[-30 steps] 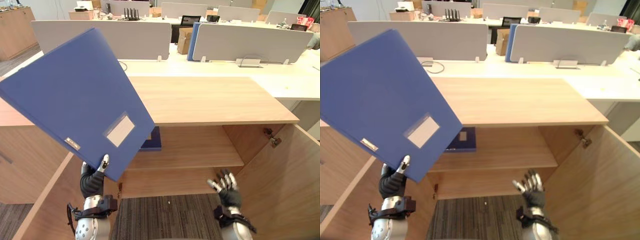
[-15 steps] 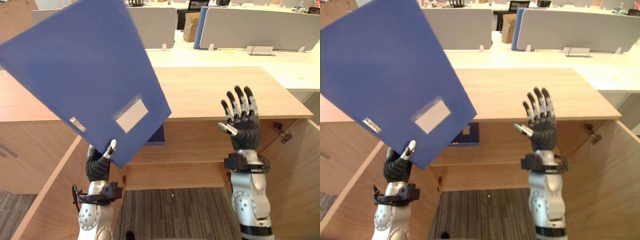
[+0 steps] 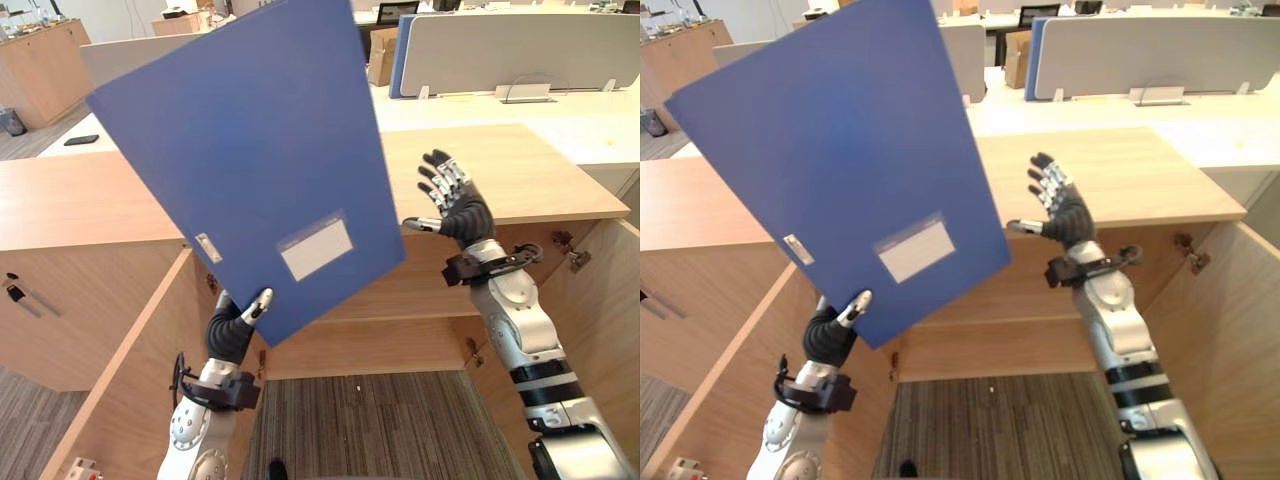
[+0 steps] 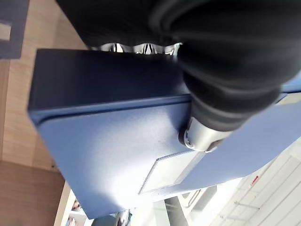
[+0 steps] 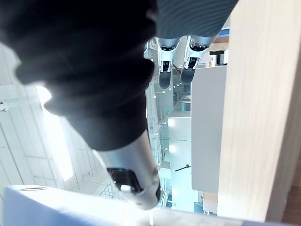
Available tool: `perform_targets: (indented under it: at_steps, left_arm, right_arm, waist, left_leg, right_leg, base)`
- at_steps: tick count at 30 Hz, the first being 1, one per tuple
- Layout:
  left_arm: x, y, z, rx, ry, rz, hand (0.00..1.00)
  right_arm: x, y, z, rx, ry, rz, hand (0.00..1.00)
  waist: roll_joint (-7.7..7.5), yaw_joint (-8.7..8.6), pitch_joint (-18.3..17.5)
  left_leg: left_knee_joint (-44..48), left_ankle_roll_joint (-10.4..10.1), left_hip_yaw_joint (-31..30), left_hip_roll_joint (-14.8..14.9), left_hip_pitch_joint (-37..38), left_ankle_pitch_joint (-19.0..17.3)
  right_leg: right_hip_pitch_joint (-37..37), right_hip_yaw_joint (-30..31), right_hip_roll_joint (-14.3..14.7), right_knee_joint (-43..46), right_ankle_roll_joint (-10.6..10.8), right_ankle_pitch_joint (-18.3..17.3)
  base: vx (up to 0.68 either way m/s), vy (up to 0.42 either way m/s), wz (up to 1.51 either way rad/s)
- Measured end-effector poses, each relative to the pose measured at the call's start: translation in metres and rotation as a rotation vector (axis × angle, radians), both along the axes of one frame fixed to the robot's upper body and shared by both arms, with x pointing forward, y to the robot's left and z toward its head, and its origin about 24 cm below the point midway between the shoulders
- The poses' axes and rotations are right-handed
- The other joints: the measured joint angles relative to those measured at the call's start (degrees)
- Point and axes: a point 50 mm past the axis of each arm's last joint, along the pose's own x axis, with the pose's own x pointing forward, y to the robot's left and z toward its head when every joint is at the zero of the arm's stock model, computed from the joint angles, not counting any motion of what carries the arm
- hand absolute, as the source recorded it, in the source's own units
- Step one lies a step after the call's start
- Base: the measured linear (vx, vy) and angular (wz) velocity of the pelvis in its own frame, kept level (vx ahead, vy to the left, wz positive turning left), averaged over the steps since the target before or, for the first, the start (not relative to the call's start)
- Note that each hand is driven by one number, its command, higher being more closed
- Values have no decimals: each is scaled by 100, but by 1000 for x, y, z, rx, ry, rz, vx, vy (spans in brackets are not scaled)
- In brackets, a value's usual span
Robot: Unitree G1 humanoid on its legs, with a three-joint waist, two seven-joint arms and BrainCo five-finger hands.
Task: Walk over to the cabinet, pick up the folder, carry it to the office cabinet, place the folder inside the office cabinet, then close the office cabinet door
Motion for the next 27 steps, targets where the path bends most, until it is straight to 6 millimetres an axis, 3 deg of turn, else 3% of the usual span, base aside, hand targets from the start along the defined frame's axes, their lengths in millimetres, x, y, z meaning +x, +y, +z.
perform_targets:
  at_steps: [10,18,22,27]
  left_arm:
    - [4,1,7,-24,-23,-114,100]
    - [6,2,14,-4,-57,-175,100]
    - [6,3,17,-16,-74,-198,100]
    - [5,1,16,-19,-72,-214,100]
  right_arm:
    - [20,26,2,-92,88,207,0]
    - [18,40,7,-320,136,421,0]
    - [7,47,13,-411,138,569,0]
    - [2,47,13,-447,143,603,0]
  waist:
    - [-4,62,2]
    - [-4,127,0]
    - [-12,159,-21]
    - [-19,190,-95]
  left_leg:
    - [4,-12,-14,37,-93,89]
    - [0,-1,-28,61,-111,136]
    - [2,-5,-33,68,-160,155]
    - [3,-17,-42,71,-164,167]
  right_leg:
    - [-91,4,37,7,-35,57]
    - [-120,5,60,13,-44,64]
    - [-157,6,72,6,-41,97]
    - [-158,5,75,27,-41,102]
  base:
    - [0,0,0]
    - [-29,6,0]
    - [0,0,0]
    - [0,0,0]
